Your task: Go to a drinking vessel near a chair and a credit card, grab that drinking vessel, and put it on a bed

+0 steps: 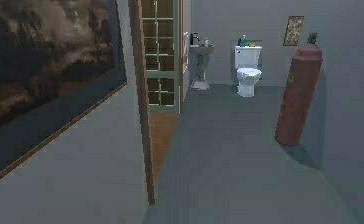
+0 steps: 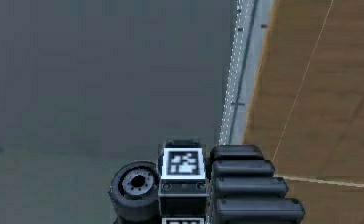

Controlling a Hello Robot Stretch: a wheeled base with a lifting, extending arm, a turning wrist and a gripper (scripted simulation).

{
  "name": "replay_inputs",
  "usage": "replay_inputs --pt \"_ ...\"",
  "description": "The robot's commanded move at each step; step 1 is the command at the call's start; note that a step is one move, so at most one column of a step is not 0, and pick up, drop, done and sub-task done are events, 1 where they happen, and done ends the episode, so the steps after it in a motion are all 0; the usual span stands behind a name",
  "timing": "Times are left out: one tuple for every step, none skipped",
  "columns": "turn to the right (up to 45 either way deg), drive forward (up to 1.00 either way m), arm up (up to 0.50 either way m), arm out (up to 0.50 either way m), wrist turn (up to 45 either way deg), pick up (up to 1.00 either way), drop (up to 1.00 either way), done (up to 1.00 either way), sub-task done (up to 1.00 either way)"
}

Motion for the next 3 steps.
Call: replay_inputs --pt "-9.0 0.0 0.0 0.0 0.0 0.0 0.0 0.0 0.0" --pt "0.0 0.05 0.0 0.0 0.0 0.0 0.0 0.0 0.0" --pt "12.0 0.0 0.0 0.0 0.0 0.0 0.0 0.0 0.0"
